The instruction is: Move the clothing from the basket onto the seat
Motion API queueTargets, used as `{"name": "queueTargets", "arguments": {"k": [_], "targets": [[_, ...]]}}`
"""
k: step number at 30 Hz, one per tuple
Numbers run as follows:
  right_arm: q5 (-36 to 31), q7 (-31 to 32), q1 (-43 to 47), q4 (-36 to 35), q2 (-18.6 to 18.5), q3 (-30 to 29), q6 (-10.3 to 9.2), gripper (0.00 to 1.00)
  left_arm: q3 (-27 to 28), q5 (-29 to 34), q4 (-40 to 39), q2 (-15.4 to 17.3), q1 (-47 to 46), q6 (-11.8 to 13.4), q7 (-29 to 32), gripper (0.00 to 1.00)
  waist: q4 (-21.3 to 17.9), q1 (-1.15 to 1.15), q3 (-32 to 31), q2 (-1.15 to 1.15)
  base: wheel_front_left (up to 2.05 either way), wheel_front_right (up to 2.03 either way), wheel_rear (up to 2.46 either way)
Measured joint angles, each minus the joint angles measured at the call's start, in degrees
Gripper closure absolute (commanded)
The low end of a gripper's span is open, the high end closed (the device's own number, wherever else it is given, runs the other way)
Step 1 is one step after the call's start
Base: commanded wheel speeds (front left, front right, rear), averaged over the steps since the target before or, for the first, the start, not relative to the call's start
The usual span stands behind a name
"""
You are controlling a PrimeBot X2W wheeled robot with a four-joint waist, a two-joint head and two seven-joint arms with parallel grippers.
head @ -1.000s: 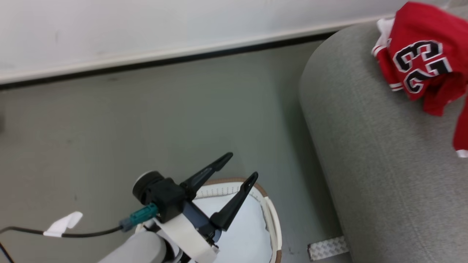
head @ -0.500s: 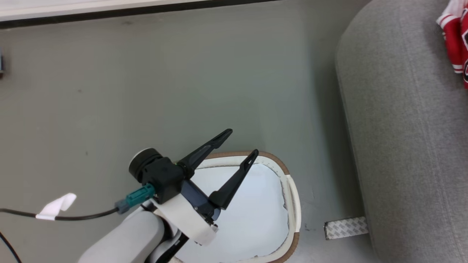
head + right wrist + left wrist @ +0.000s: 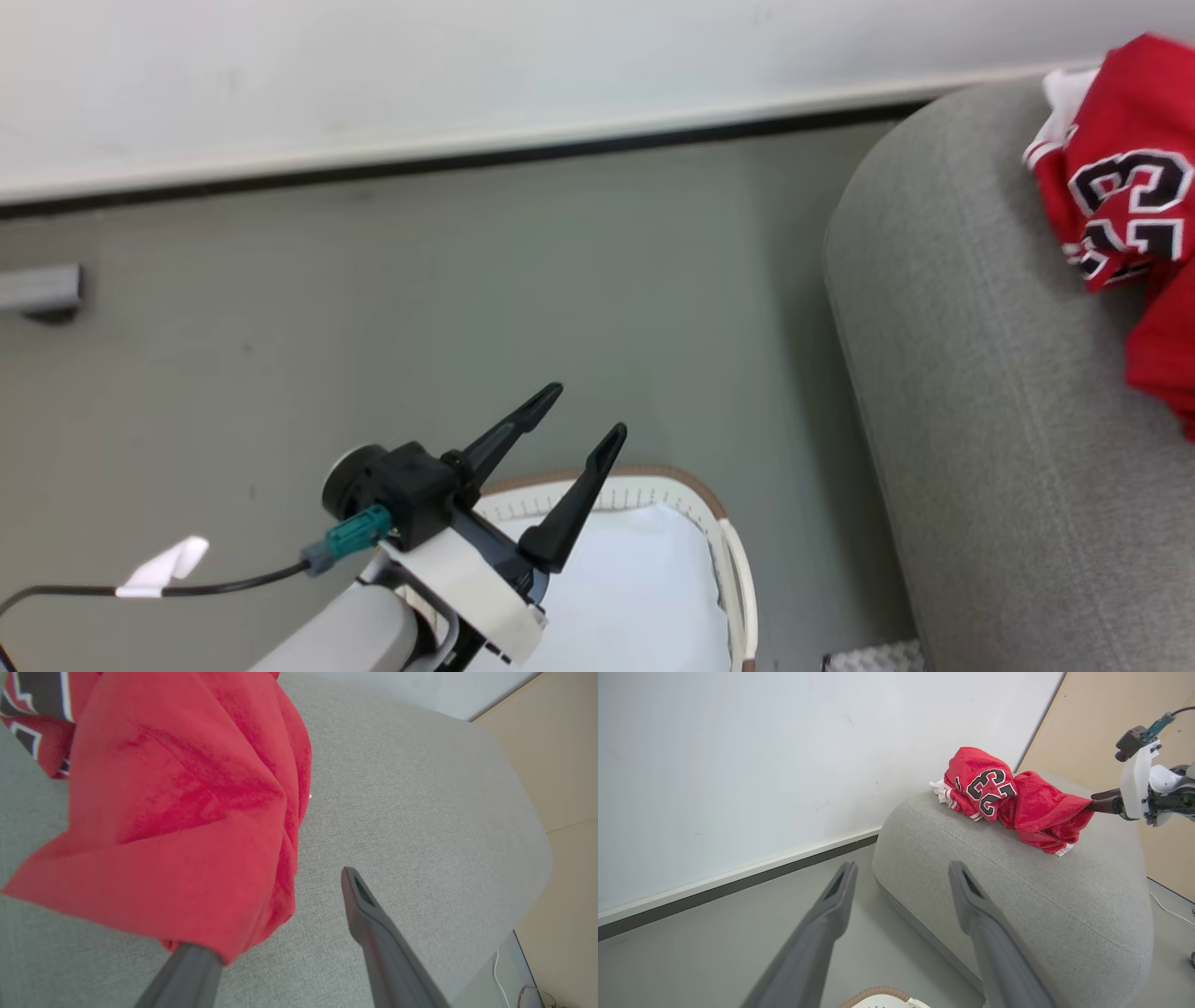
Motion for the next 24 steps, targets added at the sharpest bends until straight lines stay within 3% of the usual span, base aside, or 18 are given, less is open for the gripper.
{"name": "queueTargets", "arguments": {"k": [5, 13, 19, 24], "targets": [[5.99, 3.44, 4.77, -10.31, -3.27, 3.69, 0.00, 0.00, 1.88, -1.87, 0.58, -0.32, 3.48, 1.52, -0.24, 0.00, 0.02, -0.01, -5.58, 0.00, 0.00, 0.00, 0.00], [15.29, 4.91, 13.21, -27.40, -5.00, 6.76, -0.01, 0.00, 9.57, -3.49, -0.32, 0.49, 8.56, 4.61, -0.35, 0.00, 1.81, -0.02, -12.97, 0.00, 0.00, 0.00, 0.00], [22.61, 1.59, 16.97, -35.40, -0.57, 10.26, 0.01, 0.00, 15.97, -4.33, -2.32, 1.19, 12.68, 6.15, -0.35, 0.00, 5.84, -0.02, -16.33, 0.00, 0.00, 0.00, 0.00], [24.26, -4.36, 18.29, -39.18, 2.87, 13.37, 0.01, 0.00, 20.84, -4.49, -3.93, 2.41, 17.01, 7.57, -0.35, 0.00, 9.40, -0.02, -18.69, 0.00, 0.00, 0.00, 0.00]]}}
